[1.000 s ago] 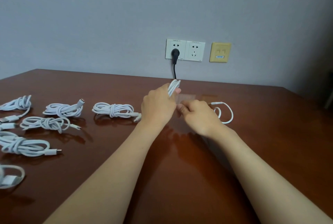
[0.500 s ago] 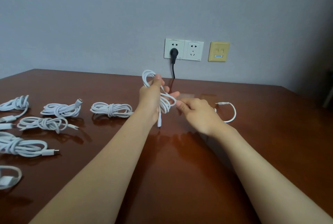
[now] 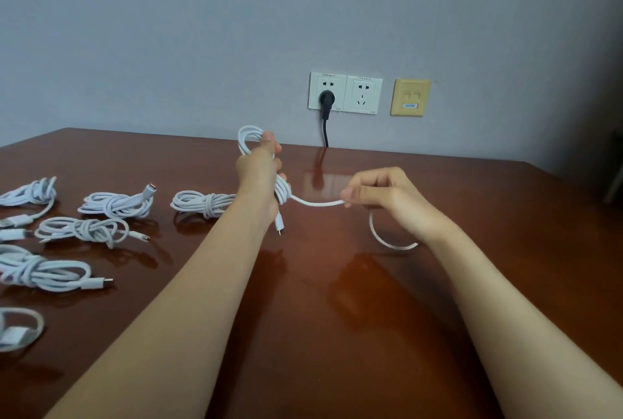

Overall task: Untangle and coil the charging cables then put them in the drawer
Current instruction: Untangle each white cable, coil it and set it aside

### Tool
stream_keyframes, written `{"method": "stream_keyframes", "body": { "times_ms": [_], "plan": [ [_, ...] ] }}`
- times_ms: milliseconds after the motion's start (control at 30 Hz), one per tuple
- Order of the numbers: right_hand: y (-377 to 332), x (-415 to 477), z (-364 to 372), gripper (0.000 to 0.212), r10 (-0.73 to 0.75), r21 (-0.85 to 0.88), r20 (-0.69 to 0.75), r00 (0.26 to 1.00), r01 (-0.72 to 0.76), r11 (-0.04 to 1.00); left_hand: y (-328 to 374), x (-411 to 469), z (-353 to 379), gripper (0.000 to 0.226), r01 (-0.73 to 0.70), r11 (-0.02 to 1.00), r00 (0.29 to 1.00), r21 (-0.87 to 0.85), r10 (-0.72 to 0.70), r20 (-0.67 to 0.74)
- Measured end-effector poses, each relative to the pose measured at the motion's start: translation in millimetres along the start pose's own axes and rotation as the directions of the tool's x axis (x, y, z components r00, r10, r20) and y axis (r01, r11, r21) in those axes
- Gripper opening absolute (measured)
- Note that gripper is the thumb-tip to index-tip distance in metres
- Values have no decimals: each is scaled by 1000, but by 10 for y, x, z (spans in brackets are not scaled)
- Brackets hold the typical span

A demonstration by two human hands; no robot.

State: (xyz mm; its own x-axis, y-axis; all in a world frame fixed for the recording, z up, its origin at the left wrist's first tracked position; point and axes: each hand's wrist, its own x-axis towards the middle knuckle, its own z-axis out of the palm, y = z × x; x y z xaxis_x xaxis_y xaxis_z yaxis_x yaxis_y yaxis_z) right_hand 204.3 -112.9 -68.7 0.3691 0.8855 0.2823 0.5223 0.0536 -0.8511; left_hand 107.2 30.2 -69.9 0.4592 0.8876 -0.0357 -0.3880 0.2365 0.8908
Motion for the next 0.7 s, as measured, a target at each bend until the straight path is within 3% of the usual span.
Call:
{"method": "stream_keyframes", "body": {
  "times_ms": [133,300,400,533,700],
  "plan": [
    [-68,8,33,25,-12,-10,16,1000,12,1000,-31,-17,45,38,-83,958,997,275,79,25],
    [-117,10,132,8,-62,99,-79,995,70,993,-94,-244,171,55,-168,788,966,593,11,258],
    [-87,37,149,6,-85,73,-171,982,98,992,-116,-353,241,65,-134,790,927,599,-115,358],
    [-12,94,116,37,-64,-45,-338,939,52,998,-126,-380,226,67,-39,846,891,532,-211,402],
    [1,89,108,36,-125,-132,-364,923,82,988,-69,-383,181,63,-40,821,785,570,-327,526]
  ]
}}
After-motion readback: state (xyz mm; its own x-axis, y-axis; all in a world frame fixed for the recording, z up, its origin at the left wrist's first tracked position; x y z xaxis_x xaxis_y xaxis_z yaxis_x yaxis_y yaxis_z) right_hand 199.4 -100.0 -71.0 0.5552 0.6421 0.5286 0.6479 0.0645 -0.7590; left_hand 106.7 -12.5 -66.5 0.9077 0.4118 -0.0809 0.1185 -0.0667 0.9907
